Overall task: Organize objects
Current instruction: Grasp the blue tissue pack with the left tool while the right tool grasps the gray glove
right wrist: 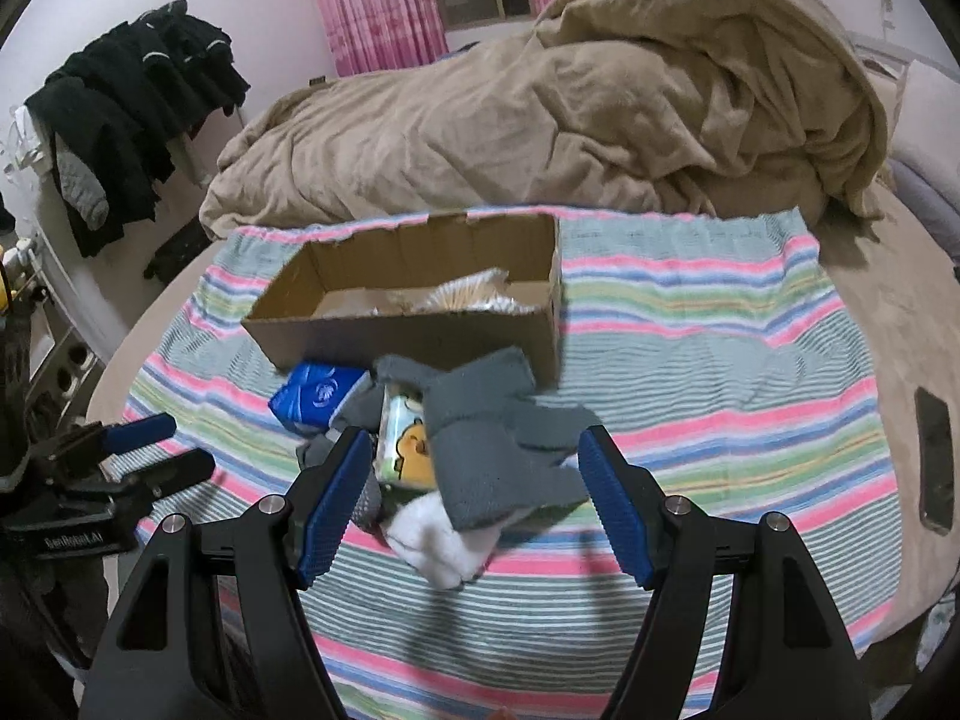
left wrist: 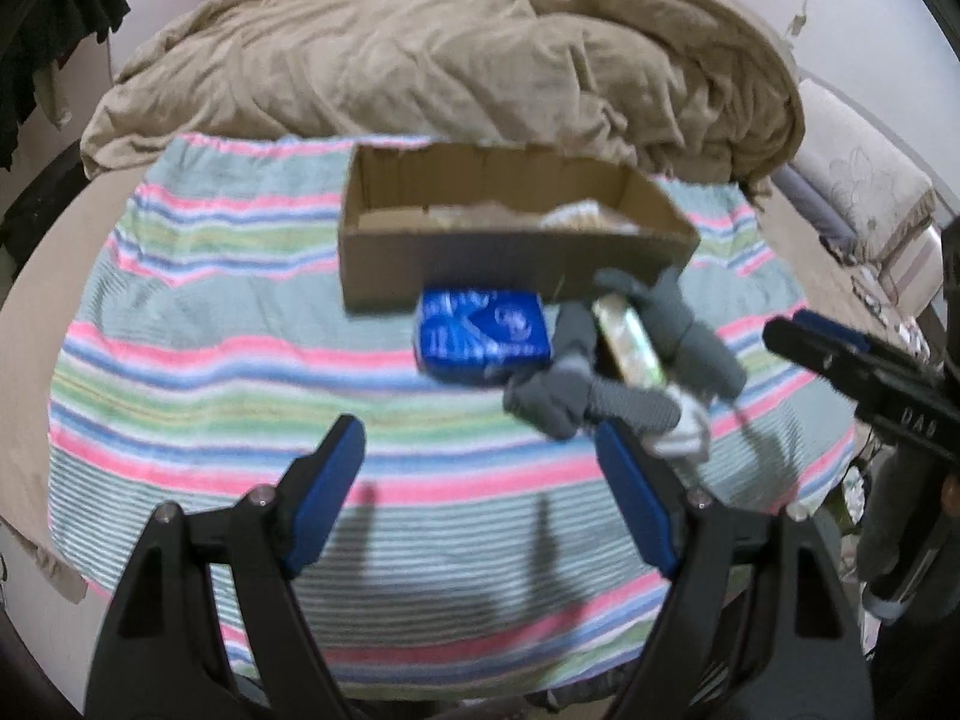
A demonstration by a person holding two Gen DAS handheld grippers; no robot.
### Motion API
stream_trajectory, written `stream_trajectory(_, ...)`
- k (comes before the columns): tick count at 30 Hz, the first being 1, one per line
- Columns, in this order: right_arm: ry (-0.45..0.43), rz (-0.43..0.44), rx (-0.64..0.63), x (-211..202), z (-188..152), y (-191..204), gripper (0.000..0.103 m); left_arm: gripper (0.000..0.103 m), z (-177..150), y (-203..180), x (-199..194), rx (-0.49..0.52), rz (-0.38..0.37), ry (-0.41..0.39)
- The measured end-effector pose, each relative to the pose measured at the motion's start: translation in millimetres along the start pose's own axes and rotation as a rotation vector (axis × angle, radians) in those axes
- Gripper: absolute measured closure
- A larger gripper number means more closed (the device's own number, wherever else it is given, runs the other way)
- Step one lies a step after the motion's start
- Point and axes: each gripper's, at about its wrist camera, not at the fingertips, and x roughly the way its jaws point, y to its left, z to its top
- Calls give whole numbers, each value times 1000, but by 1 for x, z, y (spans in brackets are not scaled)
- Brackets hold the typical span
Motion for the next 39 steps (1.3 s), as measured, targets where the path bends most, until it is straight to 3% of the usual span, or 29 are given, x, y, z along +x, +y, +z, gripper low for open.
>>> stream_trajectory(12,60,-7,1,33,-6,-4,28,22,-5,3,36,-9,-6,58)
stream_trajectory(21,97,-17,5,56,-8,-12,28,22,16,12,58,-19,40,22)
stream_trajectory(31,112,-2,5,70,-6,-13,29,22,38,3,81,-14,22,3)
stream_trajectory(39,125,39,-6,74,-9,-11,51,22,46,-4,107,13,34,46)
